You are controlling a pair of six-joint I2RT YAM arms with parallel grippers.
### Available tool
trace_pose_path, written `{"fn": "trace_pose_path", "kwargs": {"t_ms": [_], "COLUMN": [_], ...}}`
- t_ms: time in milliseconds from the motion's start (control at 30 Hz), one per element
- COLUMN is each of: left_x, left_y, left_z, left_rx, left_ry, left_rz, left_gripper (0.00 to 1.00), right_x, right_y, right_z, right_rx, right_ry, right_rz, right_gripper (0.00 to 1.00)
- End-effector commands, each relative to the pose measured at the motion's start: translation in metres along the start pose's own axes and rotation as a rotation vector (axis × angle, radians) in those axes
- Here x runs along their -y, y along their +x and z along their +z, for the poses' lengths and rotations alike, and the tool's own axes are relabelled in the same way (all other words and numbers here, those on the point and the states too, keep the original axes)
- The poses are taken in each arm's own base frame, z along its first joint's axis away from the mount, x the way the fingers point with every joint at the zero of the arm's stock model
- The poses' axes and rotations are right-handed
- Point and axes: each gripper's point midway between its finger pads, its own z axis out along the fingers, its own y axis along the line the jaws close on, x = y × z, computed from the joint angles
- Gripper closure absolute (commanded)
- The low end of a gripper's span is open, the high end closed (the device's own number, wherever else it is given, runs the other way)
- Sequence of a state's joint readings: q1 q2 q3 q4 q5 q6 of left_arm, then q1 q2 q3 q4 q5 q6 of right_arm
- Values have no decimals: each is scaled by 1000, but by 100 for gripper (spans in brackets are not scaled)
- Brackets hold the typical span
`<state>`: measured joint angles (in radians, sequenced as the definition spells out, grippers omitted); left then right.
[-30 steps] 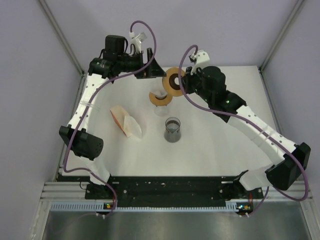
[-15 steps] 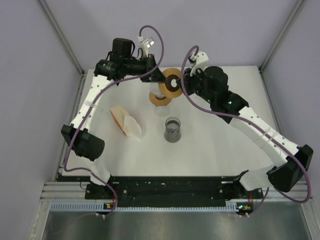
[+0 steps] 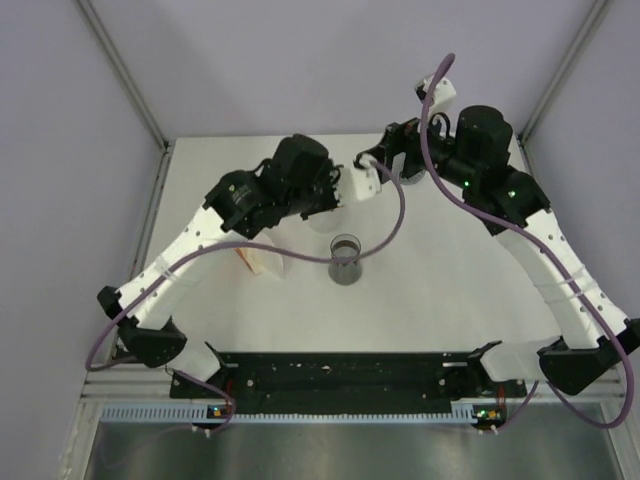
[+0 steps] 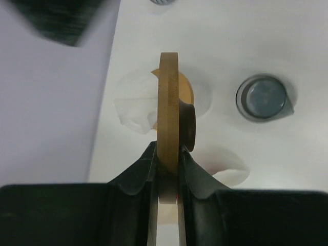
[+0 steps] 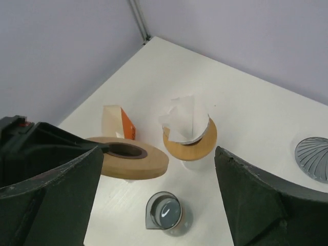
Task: Place the coffee filter in the dripper
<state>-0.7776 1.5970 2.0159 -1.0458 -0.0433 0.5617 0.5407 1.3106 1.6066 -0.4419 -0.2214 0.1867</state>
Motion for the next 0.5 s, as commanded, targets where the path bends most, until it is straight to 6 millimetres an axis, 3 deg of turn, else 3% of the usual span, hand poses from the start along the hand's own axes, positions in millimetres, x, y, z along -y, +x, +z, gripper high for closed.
{"fn": "trace_pose_path", "kwargs": {"t_ms": [0,33,100,133,233,267,367,467], "left_x": [-34,-28,-25,-23,-3,7,16,20], "left_y": [27,28,18,5,-28,-28,-34,-39], "left_z": [-34,-31,-43,-47,-60,-57,-62,-66], "left_rx": [-195,-201,-142,-63,176,204,270,307], "left_ry": [-312,-336,-471,-563,-782,-786,-840,-908], "left_rz": [556,664,846,907,1185,1251,1269,1291], "left_gripper": [100,100,100,100,100,100,100,100], "right_x": [-27,-22,-12,-10,-29,-33,-51,-48], "right_y": [-10,-6,2,8,24,29,43,53], "right_z": [-20,-19,-16,-15,-12,-10,-3,4], "right_rx": [-17,-47,-107,-144,-199,-210,-244,-269], "right_ry": [-109,-82,-24,-19,-93,-99,-136,-112], "right_rz": [-11,-2,-6,-1,-27,-36,-71,-72], "right_gripper": [11,11,11,11,11,11,14,18]}}
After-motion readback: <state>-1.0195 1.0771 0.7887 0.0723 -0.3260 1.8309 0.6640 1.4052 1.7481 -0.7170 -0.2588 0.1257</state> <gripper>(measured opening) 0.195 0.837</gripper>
